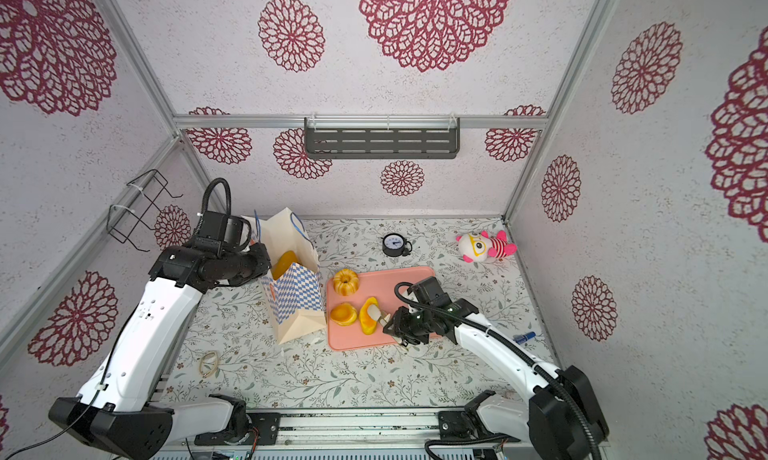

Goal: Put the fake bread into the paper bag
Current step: 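Lower the tongs and pinch the yellow bread slice with the right gripper, then lift the yellow slice with the tongs and carry it over the bag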

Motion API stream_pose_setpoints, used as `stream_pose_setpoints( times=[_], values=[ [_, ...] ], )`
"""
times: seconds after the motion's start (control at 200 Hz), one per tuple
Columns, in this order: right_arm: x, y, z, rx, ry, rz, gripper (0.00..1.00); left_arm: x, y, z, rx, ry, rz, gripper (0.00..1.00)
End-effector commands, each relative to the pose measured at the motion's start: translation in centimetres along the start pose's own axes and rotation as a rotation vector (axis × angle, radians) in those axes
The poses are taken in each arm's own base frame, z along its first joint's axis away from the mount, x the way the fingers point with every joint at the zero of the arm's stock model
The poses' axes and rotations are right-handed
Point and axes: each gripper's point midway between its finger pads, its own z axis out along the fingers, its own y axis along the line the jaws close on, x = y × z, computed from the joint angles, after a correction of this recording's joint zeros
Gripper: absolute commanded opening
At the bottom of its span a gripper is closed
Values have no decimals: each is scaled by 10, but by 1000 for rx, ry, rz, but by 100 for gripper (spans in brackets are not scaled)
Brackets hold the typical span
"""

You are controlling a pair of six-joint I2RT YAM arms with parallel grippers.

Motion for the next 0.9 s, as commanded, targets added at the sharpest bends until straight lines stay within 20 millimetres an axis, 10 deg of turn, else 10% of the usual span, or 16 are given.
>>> stream_pose_setpoints(
  times=[0.0, 0.24, 0.48, 0.896],
  values=[
    [-4, 15, -1, -34, -6, -33, 32, -11, -6, -2, 22, -41, 4, 0],
    [-11, 17, -10, -7, -54, -42, 0, -12, -6, -7, 25, -52, 6, 0],
    [-29, 40, -50, 11, -163, -100, 0, -15, -8, -7, 30, -59, 11, 0],
    [-65, 158, -144, -176, -389, -303, 0, -17, -11, -8, 33, -54, 16, 0]
  ],
)
